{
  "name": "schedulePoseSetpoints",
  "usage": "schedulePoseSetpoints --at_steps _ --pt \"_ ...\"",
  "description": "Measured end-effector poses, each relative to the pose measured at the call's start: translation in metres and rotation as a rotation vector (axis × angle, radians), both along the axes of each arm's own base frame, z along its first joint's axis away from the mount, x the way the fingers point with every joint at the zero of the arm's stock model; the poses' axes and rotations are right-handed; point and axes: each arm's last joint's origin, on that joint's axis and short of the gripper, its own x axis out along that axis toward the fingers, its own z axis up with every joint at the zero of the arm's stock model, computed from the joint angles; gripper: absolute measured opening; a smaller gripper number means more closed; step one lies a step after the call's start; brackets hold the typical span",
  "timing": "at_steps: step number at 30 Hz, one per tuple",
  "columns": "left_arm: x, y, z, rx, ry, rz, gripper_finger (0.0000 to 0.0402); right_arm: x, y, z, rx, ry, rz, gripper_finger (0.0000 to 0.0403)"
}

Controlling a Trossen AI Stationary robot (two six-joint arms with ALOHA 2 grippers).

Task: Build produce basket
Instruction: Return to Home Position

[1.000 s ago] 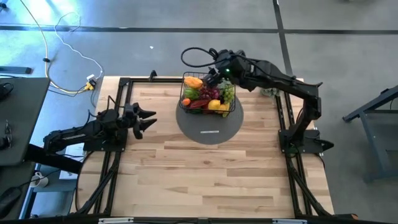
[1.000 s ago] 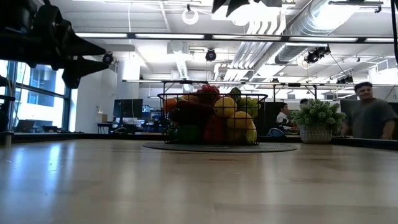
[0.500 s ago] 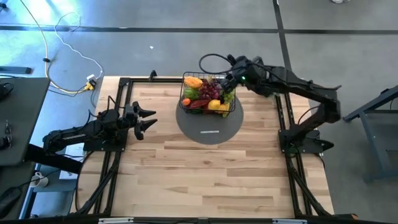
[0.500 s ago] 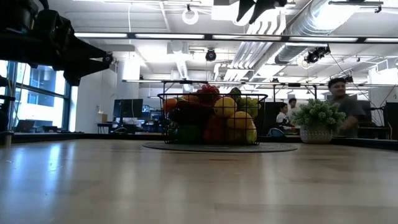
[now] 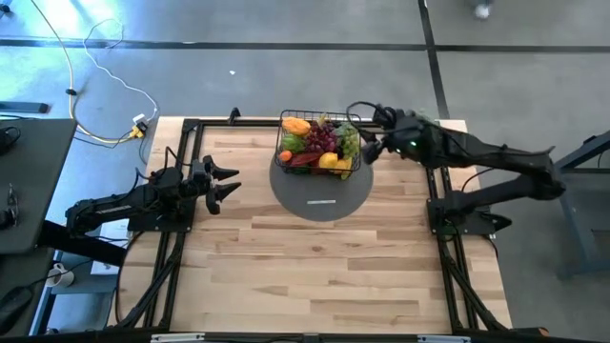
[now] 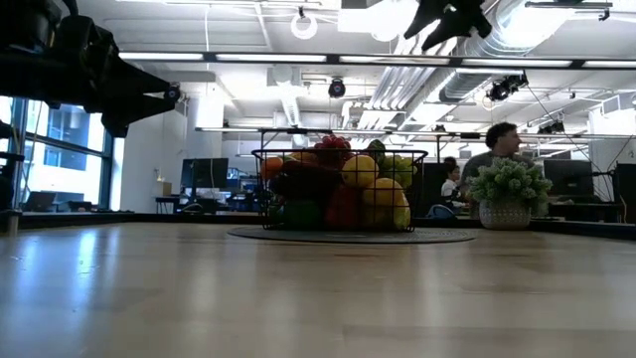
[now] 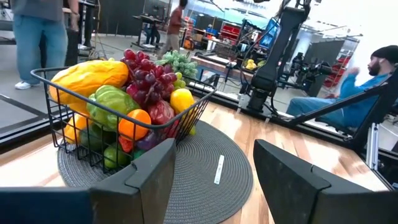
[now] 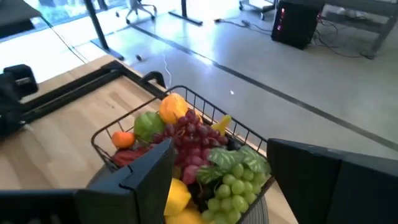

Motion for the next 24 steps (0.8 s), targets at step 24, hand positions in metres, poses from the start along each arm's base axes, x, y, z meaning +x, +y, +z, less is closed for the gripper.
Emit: schedulePoseSetpoints --at_steps 24 --pt "0.0 0.0 0.0 0.0 0.0 0.0 0.0206 -0.102 0.038 -0.108 0.069 -0.374 0.3 0.024"
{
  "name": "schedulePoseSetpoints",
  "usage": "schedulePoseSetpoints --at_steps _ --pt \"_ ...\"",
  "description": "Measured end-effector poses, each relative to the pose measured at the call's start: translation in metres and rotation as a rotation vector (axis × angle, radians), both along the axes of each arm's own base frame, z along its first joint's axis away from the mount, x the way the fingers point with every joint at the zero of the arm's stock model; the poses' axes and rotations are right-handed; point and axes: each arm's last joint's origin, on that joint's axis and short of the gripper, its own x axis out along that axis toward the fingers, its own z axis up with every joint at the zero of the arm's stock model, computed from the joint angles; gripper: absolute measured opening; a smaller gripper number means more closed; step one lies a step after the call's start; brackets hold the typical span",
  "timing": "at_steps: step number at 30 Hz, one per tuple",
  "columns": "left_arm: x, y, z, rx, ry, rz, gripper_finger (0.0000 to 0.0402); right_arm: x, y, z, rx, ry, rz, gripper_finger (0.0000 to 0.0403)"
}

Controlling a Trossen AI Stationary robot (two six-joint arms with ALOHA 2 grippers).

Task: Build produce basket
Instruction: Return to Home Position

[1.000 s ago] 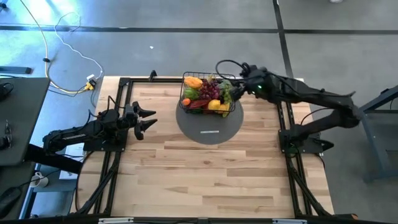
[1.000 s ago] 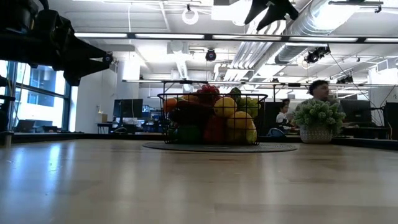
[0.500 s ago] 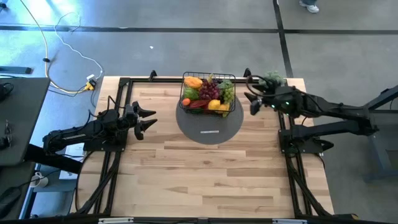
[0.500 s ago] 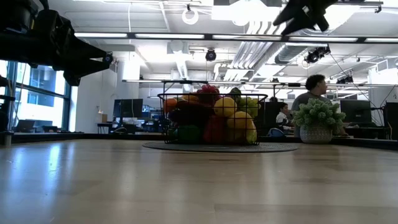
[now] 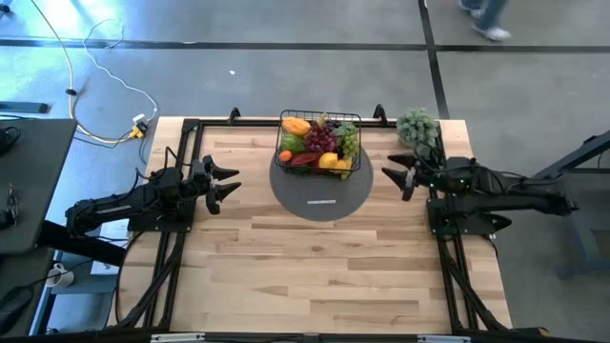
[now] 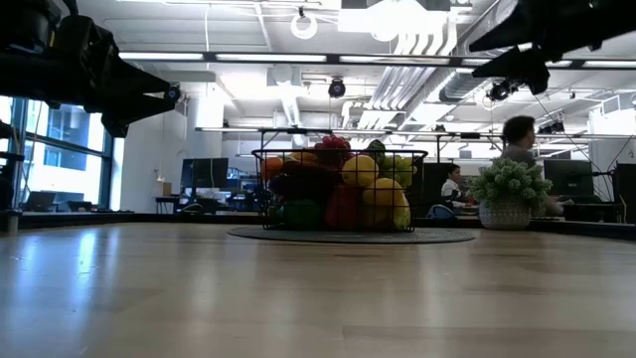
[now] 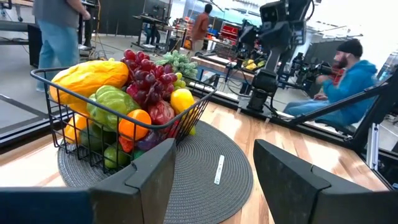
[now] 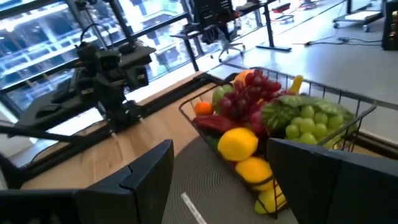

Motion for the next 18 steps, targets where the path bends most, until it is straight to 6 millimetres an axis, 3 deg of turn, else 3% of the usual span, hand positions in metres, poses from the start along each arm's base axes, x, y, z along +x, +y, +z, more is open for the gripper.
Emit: schedulePoseSetpoints --at_steps 18 --pt "0.0 0.0 0.0 0.0 0.0 0.0 0.0206 -0.021 0.004 -0.065 -0.06 -0.039 0.086 0.024"
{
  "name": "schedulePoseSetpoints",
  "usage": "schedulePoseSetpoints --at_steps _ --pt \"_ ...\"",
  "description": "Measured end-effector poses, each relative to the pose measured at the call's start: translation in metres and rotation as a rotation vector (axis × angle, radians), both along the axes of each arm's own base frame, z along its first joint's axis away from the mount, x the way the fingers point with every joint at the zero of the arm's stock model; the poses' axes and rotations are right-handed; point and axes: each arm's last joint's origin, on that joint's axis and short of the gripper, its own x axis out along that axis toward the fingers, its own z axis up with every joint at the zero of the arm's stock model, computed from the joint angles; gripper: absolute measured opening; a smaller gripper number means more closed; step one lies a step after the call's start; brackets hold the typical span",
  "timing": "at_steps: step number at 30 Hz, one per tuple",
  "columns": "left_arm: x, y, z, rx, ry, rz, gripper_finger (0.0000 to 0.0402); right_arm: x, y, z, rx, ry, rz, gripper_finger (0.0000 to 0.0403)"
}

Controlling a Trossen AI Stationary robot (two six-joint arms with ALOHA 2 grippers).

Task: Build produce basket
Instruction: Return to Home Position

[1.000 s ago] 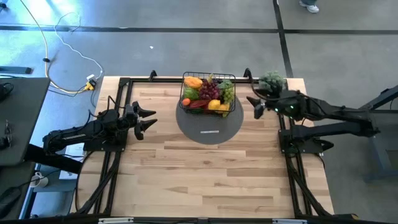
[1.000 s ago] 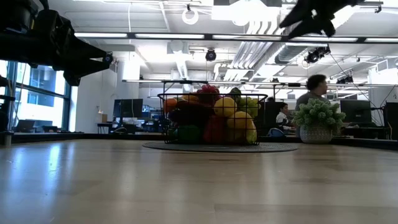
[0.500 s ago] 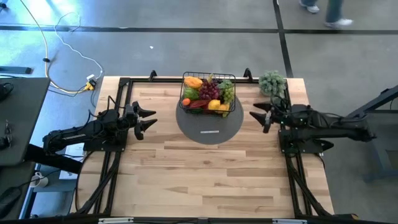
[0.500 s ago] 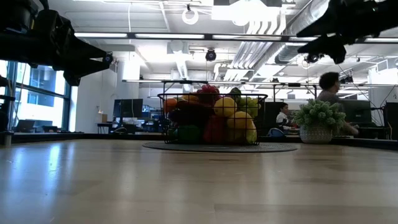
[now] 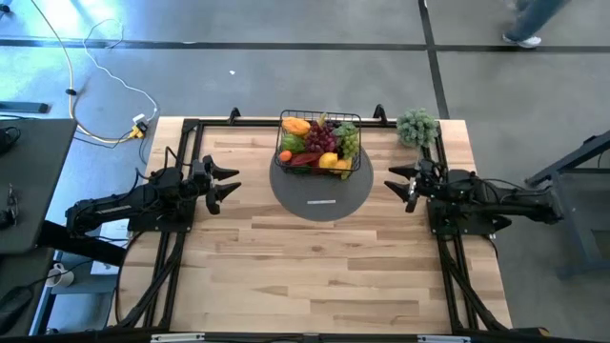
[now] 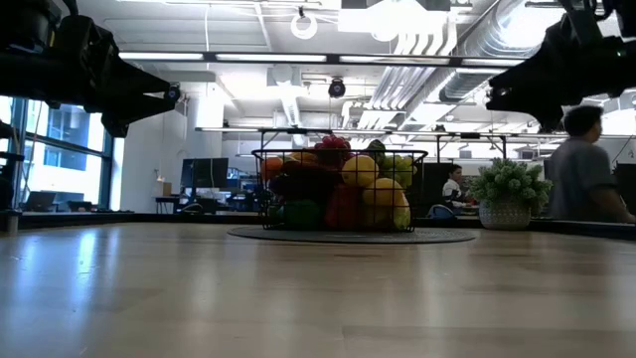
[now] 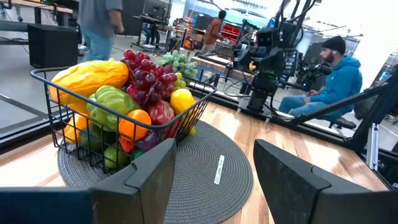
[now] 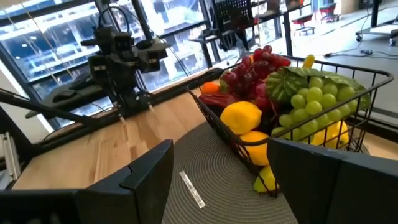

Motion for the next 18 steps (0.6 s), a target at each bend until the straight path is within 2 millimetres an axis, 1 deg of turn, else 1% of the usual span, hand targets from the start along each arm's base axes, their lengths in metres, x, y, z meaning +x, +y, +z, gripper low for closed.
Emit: schedulePoseSetpoints --at_steps 6,12,18 --pt "0.0 0.0 0.0 0.0 0.0 0.0 0.0206 -0.006 0.0 -0.014 -0.002 -0.06 -0.001 0.024" --pt "0.0 0.0 0.0 -0.006 -0.004 0.0 0.0206 -0.005 0.0 -0.02 0.003 -0.002 -0.001 0.024" --pt "0.0 0.0 0.0 -0.006 -0.004 0.0 0.0206 -0.007 0.0 -0.029 0.012 0.096 -0.014 0.024"
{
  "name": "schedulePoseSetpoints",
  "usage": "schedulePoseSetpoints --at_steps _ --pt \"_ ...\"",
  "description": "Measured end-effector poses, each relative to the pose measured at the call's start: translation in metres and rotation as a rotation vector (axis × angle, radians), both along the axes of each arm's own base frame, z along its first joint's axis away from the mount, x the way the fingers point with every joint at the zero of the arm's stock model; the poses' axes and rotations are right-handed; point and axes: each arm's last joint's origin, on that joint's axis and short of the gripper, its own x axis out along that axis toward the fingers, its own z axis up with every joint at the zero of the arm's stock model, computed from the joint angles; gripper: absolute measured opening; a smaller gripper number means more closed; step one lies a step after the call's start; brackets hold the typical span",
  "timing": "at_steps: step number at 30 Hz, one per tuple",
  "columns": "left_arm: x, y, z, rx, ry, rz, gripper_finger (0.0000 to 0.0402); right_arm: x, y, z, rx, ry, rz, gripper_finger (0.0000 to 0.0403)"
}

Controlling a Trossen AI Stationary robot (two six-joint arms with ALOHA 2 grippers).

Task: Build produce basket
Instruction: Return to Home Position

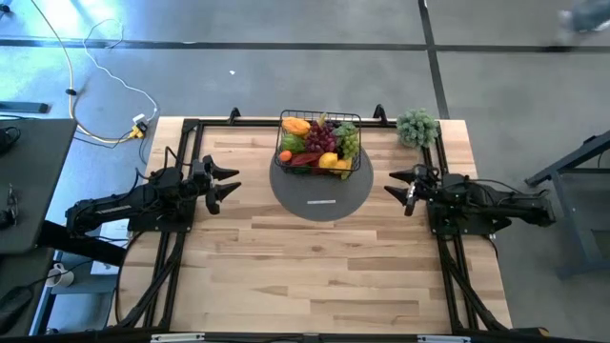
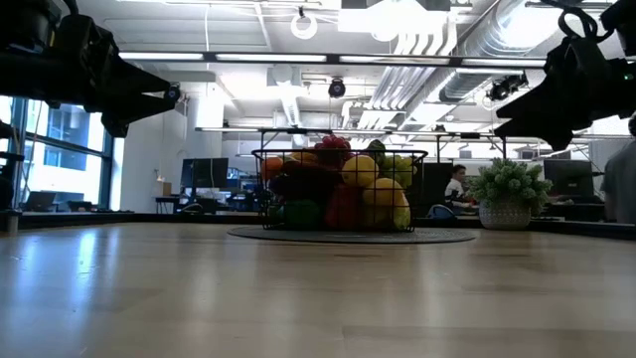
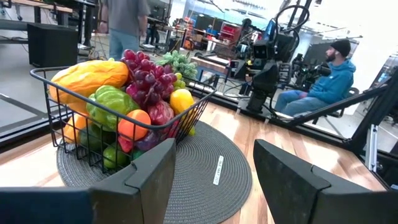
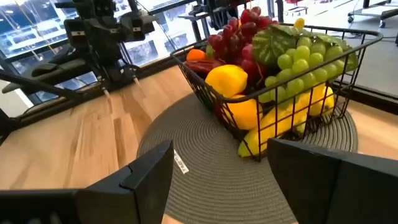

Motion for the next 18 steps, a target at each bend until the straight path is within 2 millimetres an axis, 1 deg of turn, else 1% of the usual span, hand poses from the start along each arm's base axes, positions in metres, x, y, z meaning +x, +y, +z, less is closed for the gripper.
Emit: schedulePoseSetpoints --at_steps 9,18 --pt "0.0 0.0 0.0 0.0 0.0 0.0 0.0206 -0.0002 0.0 -0.0003 0.022 -0.002 -0.006 0.024" --pt "0.0 0.0 0.0 0.0 0.0 0.0 0.0206 -0.0001 0.0 -0.0004 0.091 -0.026 -0.017 0.024"
